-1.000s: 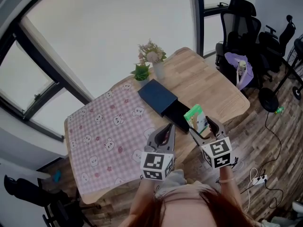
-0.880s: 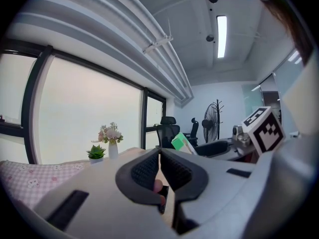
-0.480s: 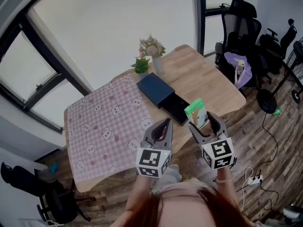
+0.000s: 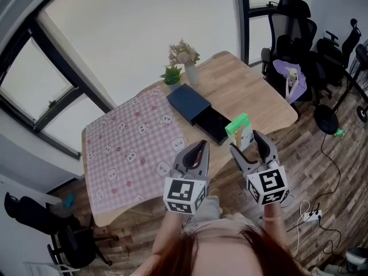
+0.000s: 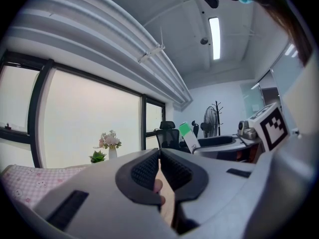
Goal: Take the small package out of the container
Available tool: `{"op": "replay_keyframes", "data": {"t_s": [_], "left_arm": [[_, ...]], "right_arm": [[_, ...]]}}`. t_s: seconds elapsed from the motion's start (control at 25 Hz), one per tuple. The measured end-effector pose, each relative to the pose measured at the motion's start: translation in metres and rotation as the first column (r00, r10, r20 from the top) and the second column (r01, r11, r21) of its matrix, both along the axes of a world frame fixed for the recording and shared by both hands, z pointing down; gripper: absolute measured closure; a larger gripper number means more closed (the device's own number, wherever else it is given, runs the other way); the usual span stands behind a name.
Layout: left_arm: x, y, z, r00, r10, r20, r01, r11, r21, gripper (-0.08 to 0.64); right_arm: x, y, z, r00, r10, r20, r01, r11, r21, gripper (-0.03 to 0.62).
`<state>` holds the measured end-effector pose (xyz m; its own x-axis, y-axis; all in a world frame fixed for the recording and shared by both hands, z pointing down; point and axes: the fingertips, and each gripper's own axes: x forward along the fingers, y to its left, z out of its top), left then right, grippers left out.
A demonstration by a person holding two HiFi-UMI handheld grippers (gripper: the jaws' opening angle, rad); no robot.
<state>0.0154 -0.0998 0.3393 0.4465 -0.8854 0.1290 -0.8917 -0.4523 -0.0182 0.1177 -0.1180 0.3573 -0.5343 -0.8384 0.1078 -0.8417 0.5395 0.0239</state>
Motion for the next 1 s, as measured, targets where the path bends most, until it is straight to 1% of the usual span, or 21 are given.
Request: {"op": "replay_keyframes", "data": {"t_s": [0.2, 0.48, 0.68, 0.84, 1.0], "left_arm": [[0.005, 0.009, -0.006, 1.000, -0.007, 0.007, 0.007, 1.000, 0.014, 0.543], [0.009, 0.011, -0.012, 1.000, -0.003, 0.018, 0.003, 1.000, 0.031, 0.543], [0.006, 0.005, -0.016, 1.000, 0.004, -0.002, -0.004, 0.999, 0.039, 0.543], [0.005, 0.002, -0.018, 1.000, 0.029, 0.002, -0.029, 0.999, 0.040, 0.543], [-0.004, -0.002, -0.021, 0.999, 0.044, 0.000, -0.044, 0.998, 0.043, 0.543]], "right_arm": [[0.008, 0.008, -0.009, 1.000, 0.011, 0.027, -0.011, 1.000, 0.028, 0.272], [0.007, 0.011, -0.019, 0.997, 0.020, 0.069, -0.025, 0.998, 0.063, 0.272], [0.004, 0.006, -0.026, 0.997, 0.037, 0.070, -0.043, 0.995, 0.086, 0.272], [-0.003, 0.001, -0.034, 0.995, 0.051, 0.081, -0.058, 0.994, 0.094, 0.272], [-0.013, -0.002, -0.038, 0.995, 0.066, 0.071, -0.073, 0.993, 0.095, 0.272]]}}
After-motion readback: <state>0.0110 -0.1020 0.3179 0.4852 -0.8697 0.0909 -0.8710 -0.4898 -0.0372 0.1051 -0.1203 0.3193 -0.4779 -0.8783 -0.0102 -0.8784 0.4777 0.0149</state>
